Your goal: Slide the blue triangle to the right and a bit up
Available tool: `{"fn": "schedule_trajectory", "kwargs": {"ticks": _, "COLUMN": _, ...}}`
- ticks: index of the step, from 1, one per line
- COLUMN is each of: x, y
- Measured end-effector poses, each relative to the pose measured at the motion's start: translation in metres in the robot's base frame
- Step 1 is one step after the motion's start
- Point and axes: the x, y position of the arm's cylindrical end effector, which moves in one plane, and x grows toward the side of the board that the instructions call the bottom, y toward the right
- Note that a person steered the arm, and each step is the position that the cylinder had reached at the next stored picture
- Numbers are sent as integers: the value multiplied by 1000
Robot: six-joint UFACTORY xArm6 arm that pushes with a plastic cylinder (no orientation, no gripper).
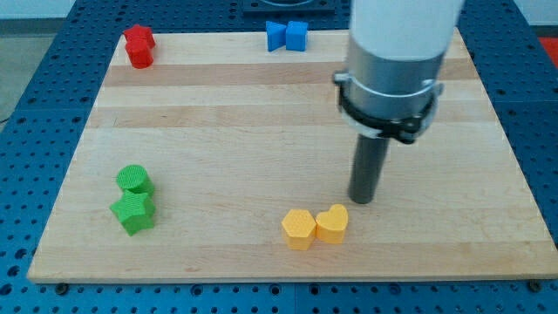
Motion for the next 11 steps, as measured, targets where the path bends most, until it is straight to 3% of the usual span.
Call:
{"fn": "schedule_trajectory", "kwargs": {"ticks": 3, "x": -7, "y": 12}}
{"fn": "schedule_trajectory", "kwargs": {"ticks": 5, "x": -63, "y": 7}}
{"fn": "schedule_trajectory", "kwargs": {"ticks": 8, "x": -193, "y": -257}}
{"fn": "schedule_trajectory", "kwargs": {"ticks": 9, "x": -246, "y": -308}}
{"fn": "schedule_trajectory", "kwargs": {"ticks": 10, "x": -307, "y": -321}}
{"fn": "schedule_trajectory", "kwargs": {"ticks": 11, "x": -334, "y": -318}}
